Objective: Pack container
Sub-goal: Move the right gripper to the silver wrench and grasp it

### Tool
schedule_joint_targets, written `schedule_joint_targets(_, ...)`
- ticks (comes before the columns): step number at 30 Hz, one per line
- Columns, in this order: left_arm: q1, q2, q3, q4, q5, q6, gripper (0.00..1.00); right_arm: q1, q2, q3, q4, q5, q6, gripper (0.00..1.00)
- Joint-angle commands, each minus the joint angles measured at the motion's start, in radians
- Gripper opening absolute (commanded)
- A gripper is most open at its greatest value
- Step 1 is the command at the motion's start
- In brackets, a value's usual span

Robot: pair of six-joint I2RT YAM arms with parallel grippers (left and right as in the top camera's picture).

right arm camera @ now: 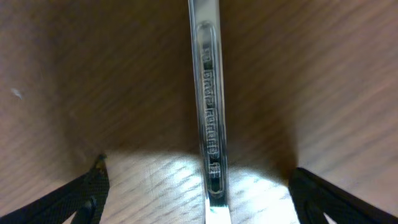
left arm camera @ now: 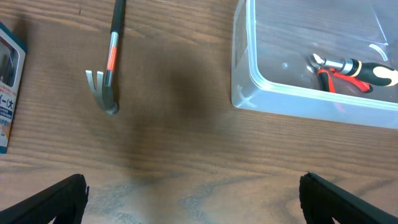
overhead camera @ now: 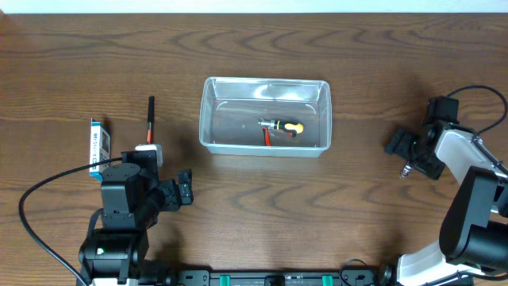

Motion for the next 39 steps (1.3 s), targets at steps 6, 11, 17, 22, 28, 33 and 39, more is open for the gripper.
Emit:
schedule_joint_targets(6, 0.005, -0.002, 0.018, 0.001, -0.008, -0.008, 0.98, -0.004, 0.076, -0.012, 0.013, -0.014, -0.027, 0.92)
schedule_joint_targets(11, 0.005, -0.002, 0.018, 0.001, -0.008, -0.008, 0.98, -0.004, 0.077, -0.012, 0.013, -0.015, -0.027, 0.75)
schedule_joint_targets(17, 0.005, -0.002, 0.018, 0.001, -0.008, -0.008, 0.98, -0.004, 0.077, -0.012, 0.013, -0.015, -0.027, 0.54)
schedule_joint_targets(22, 0.005, -0.002, 0.018, 0.001, -0.008, -0.008, 0.98, -0.004, 0.077, -0.012, 0.012, -0.015, -0.027, 0.4)
schedule_joint_targets(28, 0.005, -0.002, 0.018, 0.001, -0.008, -0.008, 0.98, -0.004, 0.077, -0.012, 0.006, -0.015, -0.027, 0.26)
schedule_joint_targets(33, 0.005, -0.002, 0.018, 0.001, -0.008, -0.008, 0.98, -0.004, 0.077, -0.012, 0.005, -0.015, -0.027, 0.13)
schedule_joint_targets(39, 0.005, -0.002, 0.018, 0.001, -0.008, -0.008, 0.98, -0.004, 0.077, -0.012, 0.005, -0.026, -0.027, 0.04)
